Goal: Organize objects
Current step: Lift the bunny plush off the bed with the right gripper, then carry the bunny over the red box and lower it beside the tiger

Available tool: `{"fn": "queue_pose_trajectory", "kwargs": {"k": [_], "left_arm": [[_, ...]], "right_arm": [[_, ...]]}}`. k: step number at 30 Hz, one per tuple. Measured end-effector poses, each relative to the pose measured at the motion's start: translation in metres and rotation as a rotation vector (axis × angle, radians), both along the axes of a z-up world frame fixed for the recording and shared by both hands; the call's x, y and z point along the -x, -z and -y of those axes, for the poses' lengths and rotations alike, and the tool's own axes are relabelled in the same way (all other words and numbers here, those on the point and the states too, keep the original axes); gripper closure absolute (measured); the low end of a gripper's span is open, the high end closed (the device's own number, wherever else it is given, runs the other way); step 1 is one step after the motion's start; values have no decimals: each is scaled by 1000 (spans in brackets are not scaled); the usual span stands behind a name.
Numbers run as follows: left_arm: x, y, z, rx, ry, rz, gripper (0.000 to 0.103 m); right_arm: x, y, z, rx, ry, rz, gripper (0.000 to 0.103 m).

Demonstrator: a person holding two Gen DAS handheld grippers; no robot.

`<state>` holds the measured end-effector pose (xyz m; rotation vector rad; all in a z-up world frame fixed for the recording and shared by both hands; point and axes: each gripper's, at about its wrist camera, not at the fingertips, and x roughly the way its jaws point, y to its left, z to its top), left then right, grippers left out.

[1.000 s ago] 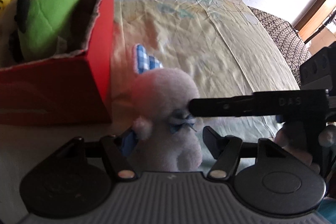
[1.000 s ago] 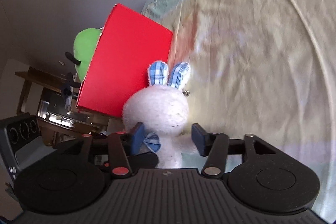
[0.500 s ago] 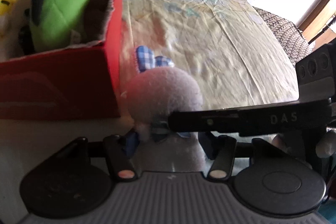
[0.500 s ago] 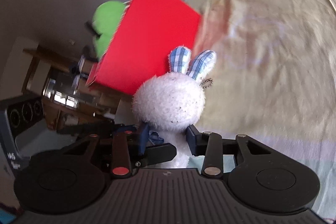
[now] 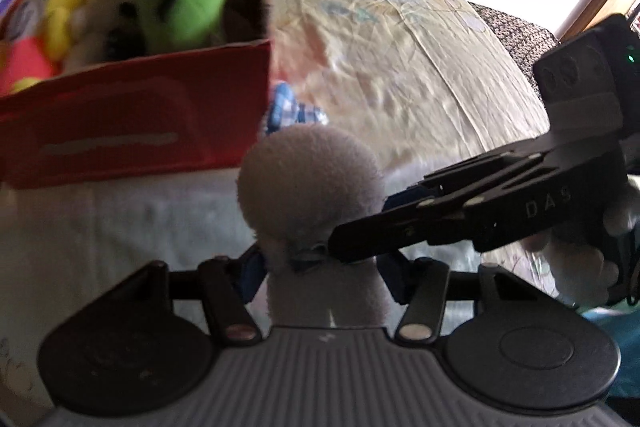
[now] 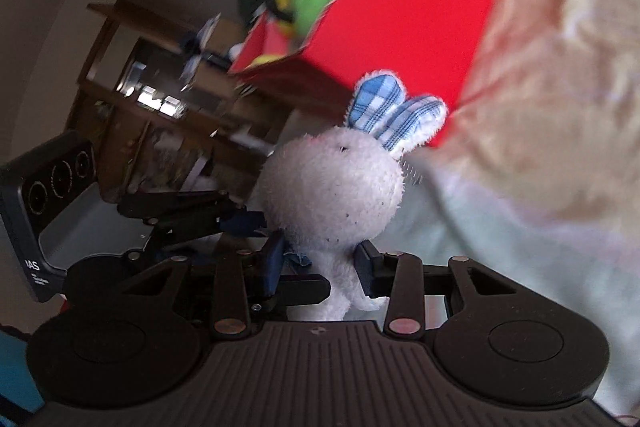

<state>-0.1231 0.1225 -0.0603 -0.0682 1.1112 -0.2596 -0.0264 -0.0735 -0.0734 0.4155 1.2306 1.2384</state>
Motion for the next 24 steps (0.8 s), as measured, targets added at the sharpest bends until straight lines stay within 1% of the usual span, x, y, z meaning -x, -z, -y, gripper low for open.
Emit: {"fn": "queue_pose_trajectory", "kwargs": {"k": [3, 5, 8, 12, 15, 19, 21, 24], "left_arm": [[15, -9, -15, -3, -16, 10, 45], [22, -16, -27, -4, -25, 21, 45], [33, -31, -47, -5, -30, 63, 45], [44, -54, -82, -3, -37, 137, 45], [51, -69, -105, 8, -34, 196, 44], [52, -90, -136, 29, -17, 277, 45], [49, -96, -146, 33, -5, 311, 45], [37, -103, -163, 61, 13, 348, 45]], "right_arm": [[5, -9, -20, -14, -47, 7, 63], [10, -19, -34, -29, -74, 38, 63], [16, -34, -54, -58, -94, 84, 63], [22, -55, -82, -92, -90, 146, 63], [25, -71, -101, -119, -70, 185, 63], [26, -89, -125, -148, -15, 239, 63], [21, -96, -127, -153, 28, 273, 63], [17, -105, -133, -154, 109, 316, 63]]}}
